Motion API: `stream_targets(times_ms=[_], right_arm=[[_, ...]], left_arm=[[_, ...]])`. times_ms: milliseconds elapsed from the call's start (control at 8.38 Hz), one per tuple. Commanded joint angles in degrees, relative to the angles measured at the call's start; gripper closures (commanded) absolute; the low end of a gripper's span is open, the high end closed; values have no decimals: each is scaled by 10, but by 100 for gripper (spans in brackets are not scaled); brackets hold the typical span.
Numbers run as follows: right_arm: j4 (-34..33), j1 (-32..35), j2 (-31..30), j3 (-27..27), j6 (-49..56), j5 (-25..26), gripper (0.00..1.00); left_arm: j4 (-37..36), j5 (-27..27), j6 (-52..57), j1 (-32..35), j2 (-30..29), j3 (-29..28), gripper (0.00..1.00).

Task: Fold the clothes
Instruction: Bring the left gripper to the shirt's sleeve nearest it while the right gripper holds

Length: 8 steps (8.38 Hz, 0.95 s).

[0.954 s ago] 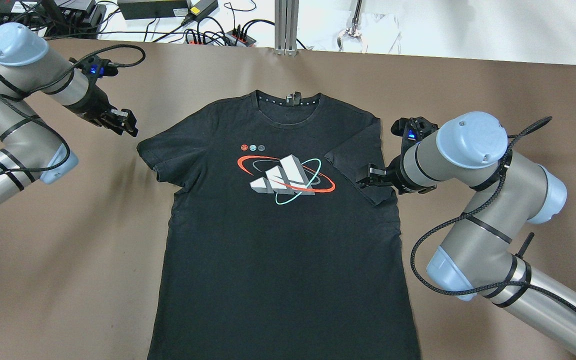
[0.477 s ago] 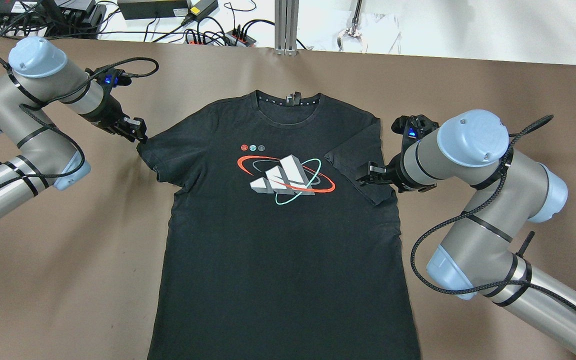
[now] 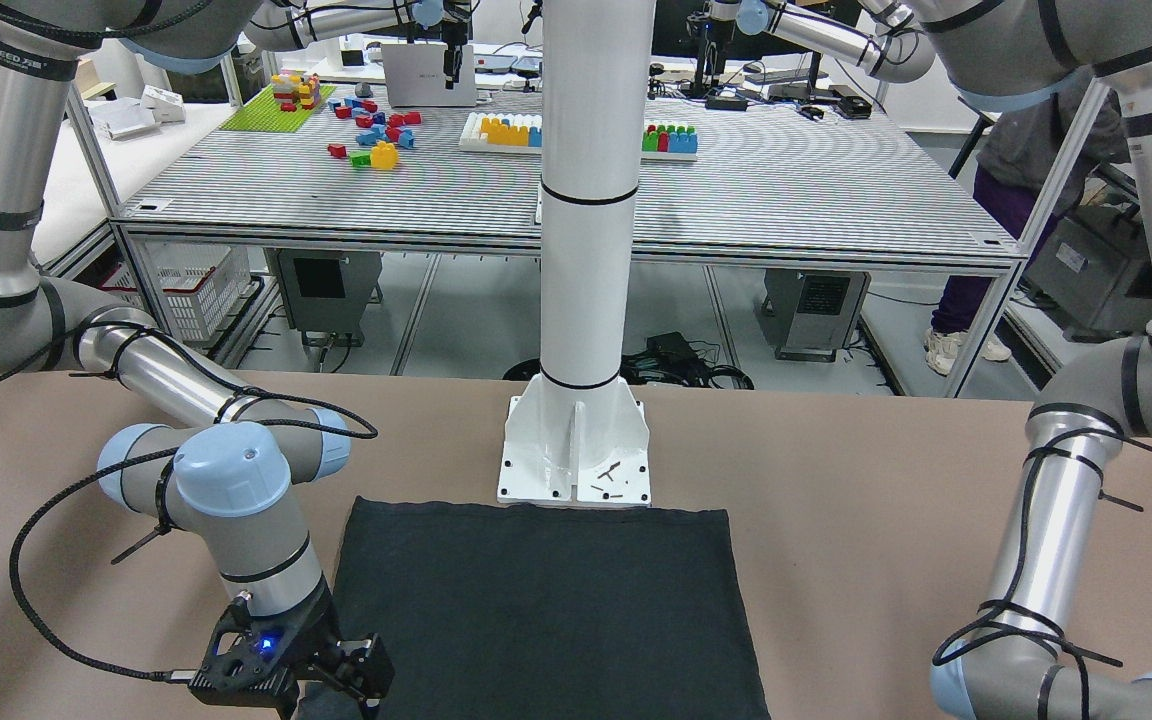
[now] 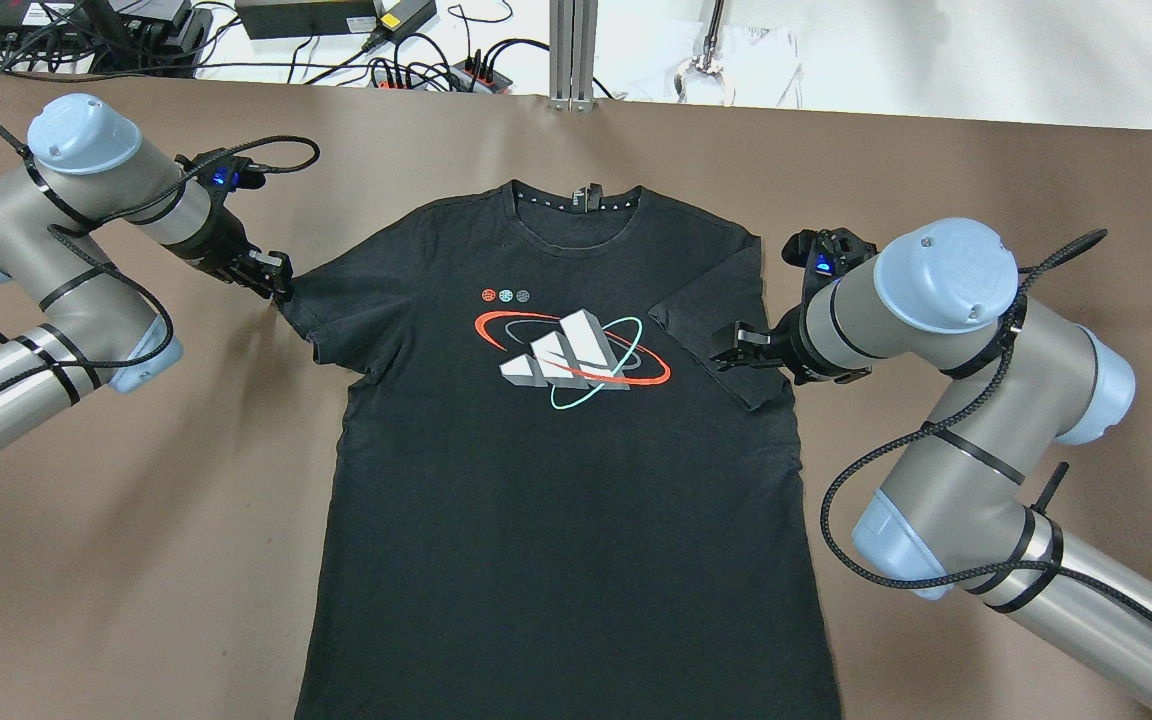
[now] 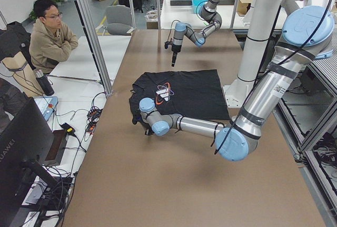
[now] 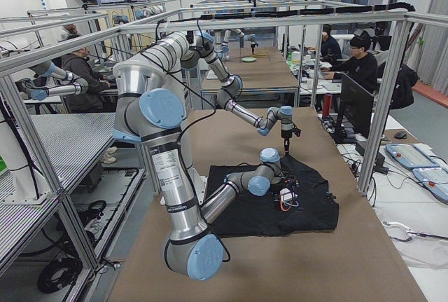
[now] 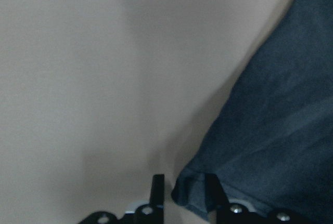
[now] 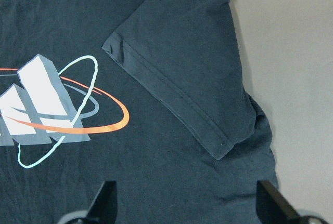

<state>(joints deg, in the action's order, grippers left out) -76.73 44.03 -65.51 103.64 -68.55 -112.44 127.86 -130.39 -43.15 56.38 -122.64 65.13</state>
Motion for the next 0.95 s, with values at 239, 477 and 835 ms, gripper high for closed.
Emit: stream_targets(times_ms=[239,477,835], right_arm=[[0,0,-1,-1,0,0,6],[0,0,-1,0,0,0,6],[0,0,-5,-1,1,-1,6]], left_arm=[[4,0,-5,-2,-3,4,100],[2,-8,-18,0,-4,36,100],[-7,-16,-164,-4,-38,116,100]])
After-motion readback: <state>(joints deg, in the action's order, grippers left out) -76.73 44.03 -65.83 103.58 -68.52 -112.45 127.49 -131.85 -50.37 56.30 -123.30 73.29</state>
